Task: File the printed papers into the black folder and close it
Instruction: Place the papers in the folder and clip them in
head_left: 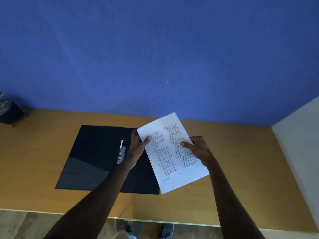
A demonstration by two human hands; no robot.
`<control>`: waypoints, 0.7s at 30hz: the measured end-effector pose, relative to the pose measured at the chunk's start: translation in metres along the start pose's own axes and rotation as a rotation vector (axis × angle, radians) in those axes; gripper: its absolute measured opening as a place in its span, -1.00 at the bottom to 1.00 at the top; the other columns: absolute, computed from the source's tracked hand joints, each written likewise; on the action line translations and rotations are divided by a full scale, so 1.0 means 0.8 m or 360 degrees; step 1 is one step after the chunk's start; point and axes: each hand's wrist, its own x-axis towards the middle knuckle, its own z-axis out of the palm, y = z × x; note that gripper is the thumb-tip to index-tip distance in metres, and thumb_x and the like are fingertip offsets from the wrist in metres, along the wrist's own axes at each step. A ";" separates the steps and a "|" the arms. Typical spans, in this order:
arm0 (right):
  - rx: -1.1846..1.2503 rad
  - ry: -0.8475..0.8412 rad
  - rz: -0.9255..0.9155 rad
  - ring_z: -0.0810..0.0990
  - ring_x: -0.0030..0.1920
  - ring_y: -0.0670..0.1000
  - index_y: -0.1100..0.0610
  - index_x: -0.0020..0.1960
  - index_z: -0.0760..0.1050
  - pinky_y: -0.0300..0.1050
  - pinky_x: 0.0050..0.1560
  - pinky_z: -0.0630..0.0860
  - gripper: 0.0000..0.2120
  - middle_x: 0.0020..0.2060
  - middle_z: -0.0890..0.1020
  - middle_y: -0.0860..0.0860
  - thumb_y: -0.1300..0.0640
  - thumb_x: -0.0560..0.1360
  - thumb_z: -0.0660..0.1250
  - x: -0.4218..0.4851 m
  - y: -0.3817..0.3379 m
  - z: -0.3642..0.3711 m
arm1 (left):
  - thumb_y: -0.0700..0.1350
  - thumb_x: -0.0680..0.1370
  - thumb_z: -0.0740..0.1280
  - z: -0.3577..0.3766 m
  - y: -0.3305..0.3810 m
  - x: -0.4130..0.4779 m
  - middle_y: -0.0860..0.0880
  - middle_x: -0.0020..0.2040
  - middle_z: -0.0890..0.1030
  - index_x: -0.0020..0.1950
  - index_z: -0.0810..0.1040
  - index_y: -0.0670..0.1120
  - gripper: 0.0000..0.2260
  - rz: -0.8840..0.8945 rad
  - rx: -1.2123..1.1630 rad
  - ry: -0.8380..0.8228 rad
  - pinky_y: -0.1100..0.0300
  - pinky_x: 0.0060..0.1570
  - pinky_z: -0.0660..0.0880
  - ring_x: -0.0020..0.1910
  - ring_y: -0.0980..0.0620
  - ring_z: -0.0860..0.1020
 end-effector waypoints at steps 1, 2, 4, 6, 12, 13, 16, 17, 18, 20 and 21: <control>0.0110 0.0019 0.0022 0.80 -0.06 0.24 0.30 0.06 0.76 0.16 -0.03 0.72 -0.85 -0.02 0.80 0.24 0.23 0.54 0.55 0.000 0.003 0.010 | 0.00 0.65 0.48 -0.006 -0.001 -0.008 0.02 0.35 0.68 0.55 0.45 -0.02 -0.51 -0.0041 -0.0104 -0.0087 -0.03 0.30 0.60 0.31 0.04 0.67; 0.0197 0.0047 0.0042 0.80 -0.03 0.27 0.30 0.07 0.76 0.20 0.01 0.72 -0.84 0.00 0.80 0.24 0.25 0.53 0.55 0.002 0.007 0.021 | -0.01 0.68 0.43 -0.013 -0.002 -0.017 0.04 0.24 0.75 0.43 0.58 -0.02 -0.68 -0.0094 -0.0116 -0.0130 -0.02 0.22 0.65 0.21 0.03 0.73; 0.0310 0.0123 0.0101 0.79 -0.03 0.29 0.32 0.06 0.75 0.23 0.03 0.72 -0.85 0.01 0.79 0.25 0.27 0.53 0.55 0.005 0.020 0.048 | 0.00 0.70 0.39 -0.027 -0.012 -0.034 0.00 0.14 0.79 0.30 0.67 -0.04 -0.77 -0.0219 -0.0122 -0.0164 0.01 0.06 0.72 0.14 -0.06 0.77; 0.0374 0.0212 0.0176 0.78 -0.08 0.24 0.31 0.03 0.75 0.13 -0.05 0.74 -0.89 -0.02 0.80 0.24 0.30 0.52 0.54 0.008 0.035 0.078 | -0.04 0.70 0.39 -0.042 -0.035 -0.039 -0.03 0.09 0.80 0.22 0.70 -0.07 -0.83 -0.0301 -0.0108 -0.0135 0.12 -0.13 0.71 0.10 -0.10 0.78; 0.0350 0.0378 0.0341 0.78 -0.16 0.19 0.19 -0.08 0.76 0.09 -0.09 0.71 -0.90 -0.18 0.81 0.07 0.34 0.53 0.51 0.015 0.084 0.157 | -0.19 0.67 0.39 -0.091 -0.096 -0.044 -0.11 -0.02 0.77 -0.01 0.71 -0.02 -0.86 -0.0590 0.0163 -0.0013 0.04 -0.19 0.70 -0.05 -0.08 0.75; 0.0309 0.0419 0.0357 0.77 -0.17 0.18 0.16 -0.11 0.76 0.09 -0.09 0.70 -0.87 -0.22 0.81 0.04 0.34 0.53 0.50 0.017 0.090 0.166 | -0.20 0.64 0.40 -0.099 -0.108 -0.043 -0.12 -0.01 0.77 -0.04 0.73 0.02 -0.84 -0.0608 0.0213 -0.0007 -0.04 -0.11 0.73 -0.04 -0.11 0.76; 0.0224 0.0483 0.0377 0.78 -0.16 0.21 0.09 -0.12 0.76 0.16 -0.09 0.72 -0.85 -0.19 0.81 0.07 0.30 0.54 0.50 0.020 0.103 0.190 | -0.20 0.57 0.44 -0.120 -0.136 -0.041 -0.10 -0.03 0.79 -0.13 0.74 0.10 -0.80 -0.0664 0.0328 0.0063 -0.21 0.03 0.74 -0.02 -0.13 0.77; 0.0210 0.0485 0.0371 0.79 -0.15 0.20 0.09 -0.12 0.77 0.18 -0.09 0.72 -0.86 -0.16 0.81 0.11 0.29 0.54 0.50 0.021 0.106 0.197 | -0.20 0.55 0.44 -0.124 -0.142 -0.041 -0.09 -0.06 0.78 -0.18 0.73 0.10 -0.79 -0.0674 0.0356 0.0079 -0.20 0.01 0.72 -0.07 -0.12 0.74; 0.0201 0.0487 0.0367 0.78 -0.17 0.18 0.09 -0.13 0.77 0.18 -0.10 0.72 -0.86 -0.14 0.81 0.15 0.28 0.53 0.50 0.023 0.110 0.203 | -0.18 0.51 0.43 -0.128 -0.149 -0.040 -0.07 -0.12 0.75 -0.25 0.71 0.08 -0.80 -0.0677 0.0376 0.0097 -0.16 -0.04 0.71 -0.14 -0.09 0.70; 0.0185 0.0495 0.0377 0.75 -0.19 0.14 0.09 -0.16 0.77 0.17 -0.11 0.70 -0.86 -0.14 0.81 0.15 0.27 0.53 0.51 0.026 0.118 0.213 | -0.14 0.42 0.39 -0.131 -0.157 -0.039 -0.02 -0.21 0.64 -0.27 0.62 0.06 -0.89 -0.0634 0.0389 0.0118 0.00 -0.16 0.59 -0.18 -0.02 0.57; 0.0173 0.0499 0.0386 0.74 -0.20 0.13 0.10 -0.17 0.76 0.17 -0.13 0.69 -0.87 -0.16 0.80 0.13 0.25 0.52 0.51 0.028 0.122 0.217 | -0.15 0.42 0.39 -0.133 -0.161 -0.037 0.00 -0.21 0.62 -0.21 0.61 0.10 -0.88 -0.0611 0.0388 0.0124 0.05 -0.15 0.53 -0.17 0.00 0.55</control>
